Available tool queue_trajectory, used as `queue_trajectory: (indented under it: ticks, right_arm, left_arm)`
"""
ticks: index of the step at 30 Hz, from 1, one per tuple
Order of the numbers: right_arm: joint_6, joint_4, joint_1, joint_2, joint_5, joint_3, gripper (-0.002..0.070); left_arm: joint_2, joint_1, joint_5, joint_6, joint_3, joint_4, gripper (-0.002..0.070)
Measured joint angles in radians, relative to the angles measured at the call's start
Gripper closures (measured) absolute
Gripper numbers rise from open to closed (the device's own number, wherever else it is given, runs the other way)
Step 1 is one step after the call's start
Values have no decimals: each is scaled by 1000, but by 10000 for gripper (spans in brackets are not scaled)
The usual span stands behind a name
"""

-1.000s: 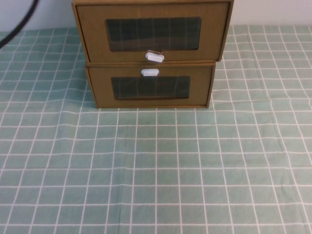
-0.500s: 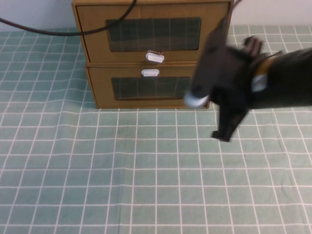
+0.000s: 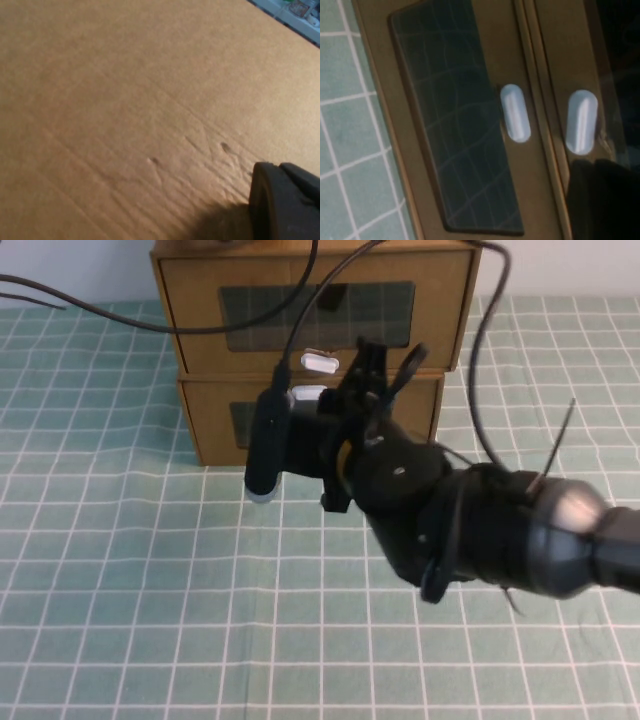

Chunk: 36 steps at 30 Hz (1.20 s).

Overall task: Open the shoe box
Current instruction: 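Pull the top drawer of the cardboard box fully open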

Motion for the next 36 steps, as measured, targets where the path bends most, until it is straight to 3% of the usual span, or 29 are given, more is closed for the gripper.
queue_trajectory:
  ticks: [4, 10, 13, 18, 24, 36]
  right_arm:
    - [78, -17, 2, 48, 21, -51, 638]
    - [133, -21, -20, 114, 46, -160, 386]
    - [133, -21, -41, 158, 48, -205, 335]
    - [135, -23, -82, 211, 25, -257, 366]
    - [127, -28, -105, 267, 13, -334, 494]
    - [49, 29, -97, 285, 34, -371, 512]
  left_arm:
    - [5, 0, 4, -9, -3, -11, 680]
    - [5, 2, 5, -11, -3, -15, 680]
    - [5, 2, 6, -13, -3, -17, 680]
    - [5, 2, 6, -13, -3, -18, 680]
    - [6, 2, 2, -13, -3, -18, 680]
    - [6, 2, -2, -23, -3, -10, 680]
